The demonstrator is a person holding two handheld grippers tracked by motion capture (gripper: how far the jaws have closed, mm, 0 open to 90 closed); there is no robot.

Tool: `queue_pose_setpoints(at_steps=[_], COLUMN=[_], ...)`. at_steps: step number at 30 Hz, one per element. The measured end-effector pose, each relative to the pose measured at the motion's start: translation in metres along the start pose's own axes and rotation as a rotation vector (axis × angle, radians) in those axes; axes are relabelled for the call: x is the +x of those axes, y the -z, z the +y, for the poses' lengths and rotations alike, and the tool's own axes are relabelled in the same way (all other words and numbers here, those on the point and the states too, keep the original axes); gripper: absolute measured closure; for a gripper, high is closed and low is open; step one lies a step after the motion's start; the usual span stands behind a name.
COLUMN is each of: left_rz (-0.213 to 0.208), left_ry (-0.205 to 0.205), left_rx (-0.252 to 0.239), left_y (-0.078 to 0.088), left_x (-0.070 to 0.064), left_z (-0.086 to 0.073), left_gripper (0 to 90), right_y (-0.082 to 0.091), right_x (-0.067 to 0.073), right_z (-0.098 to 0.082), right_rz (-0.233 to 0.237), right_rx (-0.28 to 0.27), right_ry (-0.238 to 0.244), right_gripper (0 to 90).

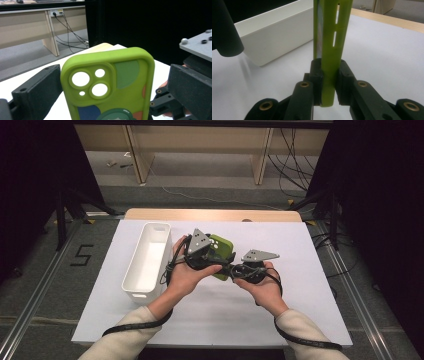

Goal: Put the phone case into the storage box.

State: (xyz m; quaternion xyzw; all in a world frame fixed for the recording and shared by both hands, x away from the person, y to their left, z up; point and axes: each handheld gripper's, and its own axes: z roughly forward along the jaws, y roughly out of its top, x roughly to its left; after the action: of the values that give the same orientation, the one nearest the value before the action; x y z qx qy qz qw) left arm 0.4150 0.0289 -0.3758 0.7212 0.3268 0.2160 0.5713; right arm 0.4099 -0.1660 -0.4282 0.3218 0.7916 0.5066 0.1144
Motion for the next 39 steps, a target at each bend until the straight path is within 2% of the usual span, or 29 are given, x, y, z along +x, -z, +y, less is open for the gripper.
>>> queue_pose_setpoints(at_steps=[8,19,29,35,39], left_rz=[0.024,0.026,0.016,0.011,0.016], left_ry=[0.019,0.049,0.041,0.04,0.034], left_rx=[0.017,0.014,-0.002,-0.011,-0.016], left_y=[-0.0038,-0.0056,-0.0043,-0.0028,-0.0014], left_x=[0.0017,0.0024,0.0032,0.0039,0.0054], left_z=[-0.0033,-0.0063,-0.0058,-0.0042,-0.0032], left_gripper=[3.8,14.3,15.6,15.7,15.8], right_y=[-0.0011,-0.0017,-0.0016,-0.001,-0.0012], right_x=[0.0024,0.0037,0.0037,0.0032,0.0027], right_z=[0.0,-0.0004,-0.0001,0.0006,0.001], right_rz=[-0.007,-0.017,-0.027,-0.041,-0.031], right_rx=[-0.002,0.0,-0.012,-0.005,-0.008], right_ry=[0.008,0.018,0.033,0.044,0.056], right_gripper=[78.5,78.3,77.4,68.6,58.8])
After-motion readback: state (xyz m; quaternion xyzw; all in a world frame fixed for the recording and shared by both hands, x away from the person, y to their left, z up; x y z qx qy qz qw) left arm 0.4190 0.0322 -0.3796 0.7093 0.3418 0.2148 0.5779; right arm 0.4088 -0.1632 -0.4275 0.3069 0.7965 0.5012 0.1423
